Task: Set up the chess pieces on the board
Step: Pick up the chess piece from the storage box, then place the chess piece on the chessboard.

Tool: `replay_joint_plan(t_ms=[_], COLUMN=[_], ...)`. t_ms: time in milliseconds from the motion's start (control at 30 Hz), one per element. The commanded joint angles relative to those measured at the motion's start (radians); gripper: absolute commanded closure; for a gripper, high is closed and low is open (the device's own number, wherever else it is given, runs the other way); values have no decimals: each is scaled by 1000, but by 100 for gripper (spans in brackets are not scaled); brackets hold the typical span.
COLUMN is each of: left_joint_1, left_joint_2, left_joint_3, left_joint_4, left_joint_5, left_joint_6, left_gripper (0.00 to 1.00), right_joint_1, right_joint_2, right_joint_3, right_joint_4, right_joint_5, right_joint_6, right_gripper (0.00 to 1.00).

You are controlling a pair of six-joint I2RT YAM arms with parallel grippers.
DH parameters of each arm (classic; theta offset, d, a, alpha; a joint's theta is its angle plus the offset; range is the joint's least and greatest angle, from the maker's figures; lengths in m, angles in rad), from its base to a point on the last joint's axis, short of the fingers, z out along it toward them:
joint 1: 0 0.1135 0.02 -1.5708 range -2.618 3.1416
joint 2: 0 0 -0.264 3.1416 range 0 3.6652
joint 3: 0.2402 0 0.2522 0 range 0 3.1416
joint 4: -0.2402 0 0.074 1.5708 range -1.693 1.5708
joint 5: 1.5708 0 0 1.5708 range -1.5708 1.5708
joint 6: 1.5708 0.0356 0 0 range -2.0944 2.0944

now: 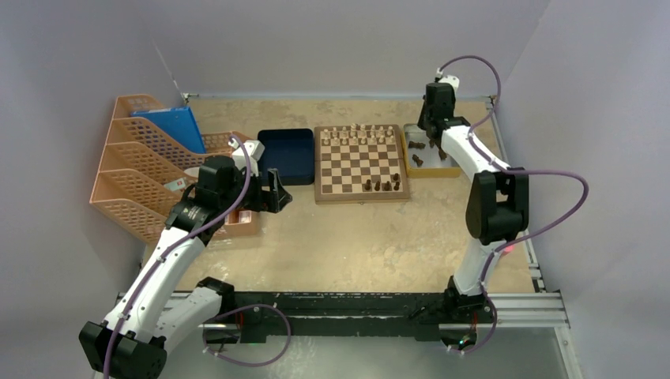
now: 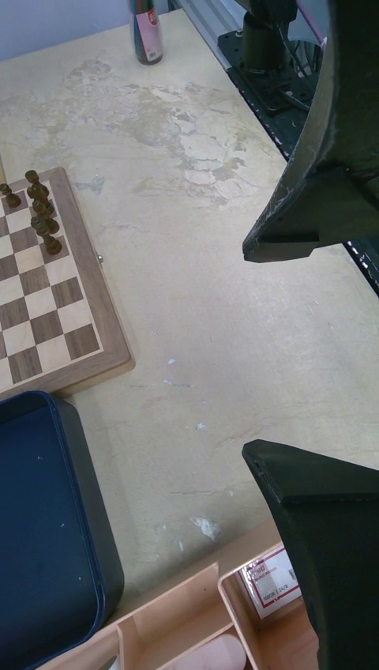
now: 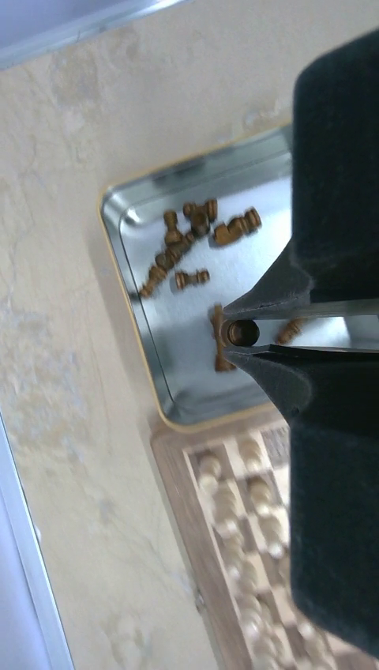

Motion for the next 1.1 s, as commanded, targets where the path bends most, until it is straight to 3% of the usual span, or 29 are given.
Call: replay_joint_plan(t_ms=[0, 433, 1067], left_joint_1=[-5, -5, -5], left_joint_2=[-7, -10, -9], left_joint_3=[-4, -5, -3], left_joint_4=[27, 28, 29], left_joint_5=[21, 21, 20], left_joint_6=[3, 3, 3], left_gripper=[17, 17, 17], right_joint_1=[77, 274, 293], right_joint_2=[-82, -118, -90], right_joint_3=[-6, -119, -194], right_joint_4=[-40, -109, -171], right_joint_5=[-38, -53, -99], right_joint_6=[34, 102, 98], right_gripper=[89, 88, 85])
